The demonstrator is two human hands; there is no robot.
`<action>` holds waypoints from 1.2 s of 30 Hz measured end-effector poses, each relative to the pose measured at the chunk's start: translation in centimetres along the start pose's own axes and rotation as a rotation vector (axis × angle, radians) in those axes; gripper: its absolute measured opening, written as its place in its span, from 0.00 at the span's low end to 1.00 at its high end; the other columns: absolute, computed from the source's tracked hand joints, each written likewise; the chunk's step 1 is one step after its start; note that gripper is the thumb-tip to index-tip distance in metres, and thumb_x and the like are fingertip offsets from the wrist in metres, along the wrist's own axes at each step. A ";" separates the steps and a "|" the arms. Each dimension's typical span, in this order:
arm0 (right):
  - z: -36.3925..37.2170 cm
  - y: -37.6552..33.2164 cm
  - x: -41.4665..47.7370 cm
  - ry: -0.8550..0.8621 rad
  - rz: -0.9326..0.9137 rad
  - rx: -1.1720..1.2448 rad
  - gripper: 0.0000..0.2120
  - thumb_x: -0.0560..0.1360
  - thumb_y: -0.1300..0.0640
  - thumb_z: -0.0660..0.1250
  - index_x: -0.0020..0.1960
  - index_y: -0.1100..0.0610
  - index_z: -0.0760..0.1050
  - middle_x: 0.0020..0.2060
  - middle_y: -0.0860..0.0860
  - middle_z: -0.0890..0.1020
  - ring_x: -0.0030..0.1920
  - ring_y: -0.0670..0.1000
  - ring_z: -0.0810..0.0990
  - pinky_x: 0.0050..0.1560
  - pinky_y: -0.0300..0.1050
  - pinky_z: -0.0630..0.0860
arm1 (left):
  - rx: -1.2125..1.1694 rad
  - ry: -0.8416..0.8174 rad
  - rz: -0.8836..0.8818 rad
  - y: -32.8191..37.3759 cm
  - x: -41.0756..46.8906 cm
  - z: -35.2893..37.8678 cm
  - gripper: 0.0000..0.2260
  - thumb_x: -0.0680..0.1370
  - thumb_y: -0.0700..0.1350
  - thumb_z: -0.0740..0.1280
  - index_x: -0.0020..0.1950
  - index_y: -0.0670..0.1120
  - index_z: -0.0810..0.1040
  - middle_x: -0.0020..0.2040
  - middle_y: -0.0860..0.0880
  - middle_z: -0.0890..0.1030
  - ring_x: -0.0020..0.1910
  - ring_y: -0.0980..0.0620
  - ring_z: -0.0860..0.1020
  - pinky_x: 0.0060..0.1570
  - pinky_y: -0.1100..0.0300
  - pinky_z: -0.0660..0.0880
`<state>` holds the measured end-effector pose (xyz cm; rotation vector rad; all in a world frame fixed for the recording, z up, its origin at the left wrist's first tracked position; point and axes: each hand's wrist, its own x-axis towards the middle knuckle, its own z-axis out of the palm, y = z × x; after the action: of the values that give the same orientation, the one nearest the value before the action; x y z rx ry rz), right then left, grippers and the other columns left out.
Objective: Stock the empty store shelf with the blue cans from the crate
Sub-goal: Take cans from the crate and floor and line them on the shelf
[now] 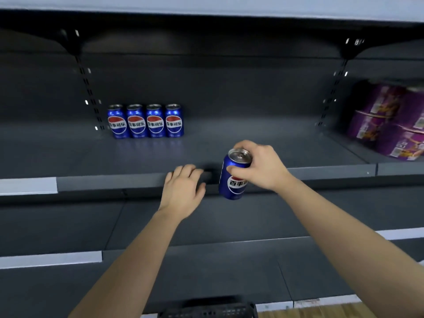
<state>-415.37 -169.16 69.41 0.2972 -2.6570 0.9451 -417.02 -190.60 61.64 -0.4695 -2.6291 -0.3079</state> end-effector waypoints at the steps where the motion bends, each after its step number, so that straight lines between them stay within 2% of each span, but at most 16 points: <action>1: -0.3 -0.3 0.9 0.015 0.000 0.002 0.24 0.57 0.37 0.66 0.51 0.45 0.76 0.43 0.43 0.83 0.47 0.47 0.81 0.49 0.48 0.79 | 0.019 -0.009 -0.006 -0.3 0.7 0.1 0.17 0.78 0.50 0.62 0.66 0.49 0.74 0.63 0.49 0.74 0.62 0.46 0.70 0.59 0.51 0.65; 5: -0.5 -0.6 4.4 0.055 0.042 0.004 0.22 0.61 0.40 0.70 0.52 0.46 0.76 0.44 0.45 0.83 0.48 0.49 0.81 0.49 0.47 0.79 | 0.073 -0.053 -0.051 -1.6 3.1 0.8 0.17 0.80 0.52 0.57 0.66 0.49 0.73 0.63 0.50 0.75 0.62 0.47 0.71 0.60 0.52 0.62; 10: 0.6 0.3 8.3 0.080 0.141 0.000 0.20 0.64 0.41 0.73 0.52 0.47 0.77 0.46 0.48 0.83 0.49 0.51 0.80 0.48 0.45 0.79 | 0.114 -0.078 -0.094 -3.1 5.2 2.0 0.16 0.81 0.53 0.54 0.61 0.51 0.77 0.58 0.51 0.78 0.58 0.48 0.73 0.57 0.53 0.62; 13: 1.5 0.8 9.7 0.077 0.149 -0.001 0.21 0.63 0.40 0.73 0.52 0.48 0.77 0.46 0.49 0.83 0.49 0.52 0.81 0.49 0.48 0.80 | 0.115 -0.063 -0.111 -3.9 5.8 2.5 0.16 0.81 0.53 0.54 0.56 0.50 0.79 0.53 0.51 0.80 0.53 0.48 0.75 0.54 0.52 0.63; 17: 2.5 1.1 10.4 0.083 0.174 0.023 0.23 0.64 0.41 0.75 0.55 0.49 0.77 0.48 0.49 0.83 0.51 0.52 0.81 0.51 0.48 0.79 | 0.090 0.002 -0.113 -4.3 5.9 3.3 0.22 0.77 0.56 0.48 0.51 0.49 0.80 0.49 0.51 0.79 0.49 0.47 0.76 0.52 0.52 0.65; 21: 3.1 1.1 10.7 0.058 0.182 0.089 0.28 0.65 0.40 0.76 0.59 0.51 0.74 0.51 0.49 0.82 0.53 0.52 0.80 0.53 0.50 0.79 | 0.118 -0.034 -0.121 -4.4 6.1 3.5 0.24 0.75 0.57 0.43 0.54 0.51 0.76 0.53 0.52 0.76 0.53 0.48 0.73 0.53 0.51 0.64; 25: 3.4 2.1 9.8 -0.019 0.214 0.203 0.39 0.63 0.45 0.80 0.68 0.53 0.67 0.56 0.47 0.78 0.57 0.49 0.77 0.58 0.45 0.75 | 0.119 -0.072 -0.103 -4.6 6.6 3.2 0.16 0.78 0.55 0.52 0.57 0.50 0.75 0.55 0.51 0.75 0.55 0.50 0.72 0.53 0.53 0.67; 28: 4.2 3.2 9.1 -0.057 0.233 0.272 0.36 0.64 0.54 0.80 0.67 0.53 0.67 0.56 0.47 0.80 0.54 0.47 0.80 0.54 0.40 0.76 | 0.103 -0.083 -0.084 -4.8 7.0 2.9 0.17 0.78 0.56 0.56 0.61 0.52 0.76 0.56 0.52 0.76 0.57 0.50 0.72 0.53 0.54 0.68; 31: 5.6 3.2 9.2 -0.004 0.245 0.345 0.33 0.65 0.57 0.79 0.66 0.54 0.68 0.55 0.46 0.80 0.50 0.44 0.80 0.47 0.34 0.75 | 0.113 -0.071 -0.087 -4.9 6.9 3.1 0.20 0.78 0.57 0.55 0.64 0.53 0.77 0.57 0.53 0.76 0.58 0.51 0.71 0.54 0.53 0.67; 36: 7.3 2.9 10.9 0.057 0.220 0.324 0.32 0.65 0.55 0.80 0.63 0.56 0.68 0.53 0.47 0.79 0.52 0.48 0.80 0.53 0.42 0.77 | 0.106 -0.035 -0.112 -5.0 6.6 3.3 0.29 0.73 0.61 0.45 0.61 0.54 0.79 0.54 0.54 0.79 0.56 0.50 0.72 0.52 0.53 0.69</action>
<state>-427.95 -172.64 66.18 0.0461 -2.5144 1.4346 -425.74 -192.37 61.20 -0.2962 -2.6948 -0.1956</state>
